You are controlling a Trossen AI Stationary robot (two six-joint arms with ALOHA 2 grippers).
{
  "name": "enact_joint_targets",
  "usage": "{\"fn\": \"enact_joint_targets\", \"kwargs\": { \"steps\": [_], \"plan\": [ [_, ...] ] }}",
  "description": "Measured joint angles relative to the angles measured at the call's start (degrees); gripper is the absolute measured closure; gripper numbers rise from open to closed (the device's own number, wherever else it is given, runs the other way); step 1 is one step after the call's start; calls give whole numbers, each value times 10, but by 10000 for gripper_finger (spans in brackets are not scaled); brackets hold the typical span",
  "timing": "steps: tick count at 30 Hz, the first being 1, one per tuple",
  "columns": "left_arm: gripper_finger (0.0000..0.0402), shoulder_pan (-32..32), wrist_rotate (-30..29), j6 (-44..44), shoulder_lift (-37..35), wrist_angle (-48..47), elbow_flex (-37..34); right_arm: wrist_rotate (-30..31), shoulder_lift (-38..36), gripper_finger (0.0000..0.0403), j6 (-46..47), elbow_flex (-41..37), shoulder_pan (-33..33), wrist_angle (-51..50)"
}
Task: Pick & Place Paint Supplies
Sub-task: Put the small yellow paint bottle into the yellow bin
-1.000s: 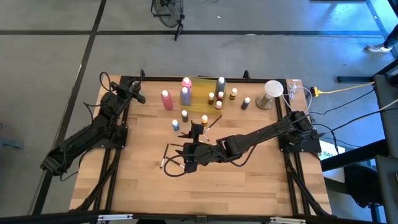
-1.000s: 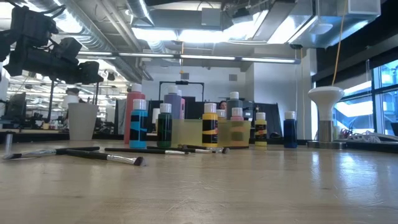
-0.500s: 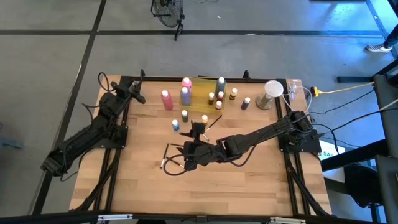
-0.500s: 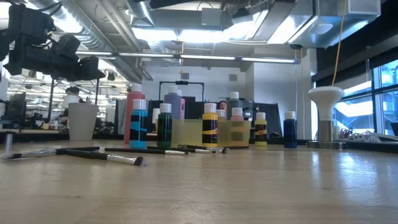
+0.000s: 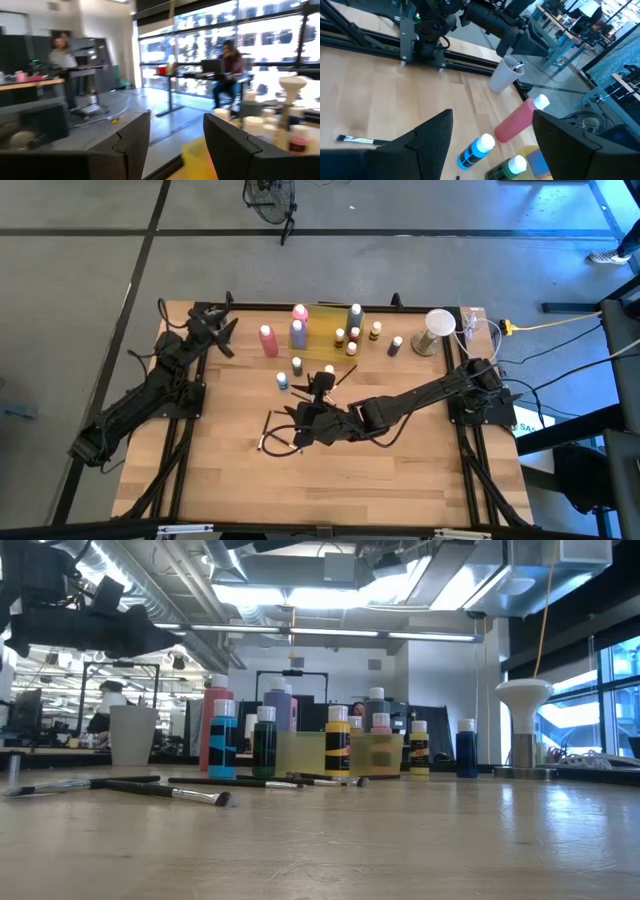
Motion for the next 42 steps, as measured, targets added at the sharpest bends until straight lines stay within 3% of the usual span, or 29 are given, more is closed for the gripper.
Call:
{"fn": "enact_joint_targets", "kwargs": {
  "steps": [3, 12, 19, 27, 34, 42],
  "plan": [
    [221, -3, 36, -1, 0, 12, 0, 0, 0, 125, 0, 0, -1, 0],
    [221, -57, 69, 20, 1, 26, 0, -31, 0, 125, 0, 0, -2, -2],
    [221, -113, 122, 44, 38, 55, 0, -81, 0, 125, 0, 0, -2, -5],
    [221, -182, 166, 39, 76, 55, 0, -84, 0, 125, 0, 0, -2, -5],
    [221, -229, 180, 26, 78, 55, 0, -159, 0, 125, 5, 0, -3, -11],
    [221, -264, 204, 29, 78, 55, 0, -174, 0, 125, 94, 7, -1, -88]
  ]
}}
